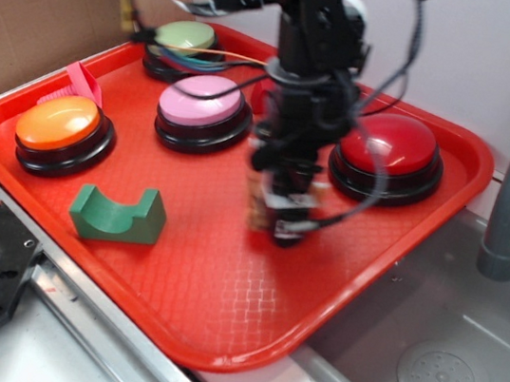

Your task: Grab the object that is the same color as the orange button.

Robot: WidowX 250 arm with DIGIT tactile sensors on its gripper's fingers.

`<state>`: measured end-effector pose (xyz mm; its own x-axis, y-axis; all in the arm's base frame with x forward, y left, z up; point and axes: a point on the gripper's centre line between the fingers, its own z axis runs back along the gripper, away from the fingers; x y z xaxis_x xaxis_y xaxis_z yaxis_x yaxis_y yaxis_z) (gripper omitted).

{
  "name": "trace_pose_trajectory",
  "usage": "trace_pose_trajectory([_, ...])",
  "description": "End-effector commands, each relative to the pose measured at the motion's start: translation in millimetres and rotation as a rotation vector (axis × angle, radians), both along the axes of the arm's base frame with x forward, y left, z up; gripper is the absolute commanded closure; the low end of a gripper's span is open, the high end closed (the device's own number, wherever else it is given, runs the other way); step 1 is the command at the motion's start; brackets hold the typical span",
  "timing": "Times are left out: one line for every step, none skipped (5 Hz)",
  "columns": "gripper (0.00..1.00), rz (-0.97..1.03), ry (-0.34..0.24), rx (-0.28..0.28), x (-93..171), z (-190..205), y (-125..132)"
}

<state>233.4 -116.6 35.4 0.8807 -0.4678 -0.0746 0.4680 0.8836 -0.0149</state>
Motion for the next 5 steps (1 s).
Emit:
trace_pose_trajectory([1.00,0.217,-0.089,0.076,-30.9,99.7,24.2])
trace_pose_trajectory([1.00,0.369,-0.071,0.106,-48.4,147.3,45.6])
trace_pose_trajectory([1.00,0.401,-0.104,0.089,-58.7,177.1,61.3])
trace_pose_trajectory([1.00,0.397,-0.133,0.134,-57.9,181.6,63.2])
trace_pose_trajectory([1.00,0.316,-0.095,0.133,-56.7,181.7,63.3])
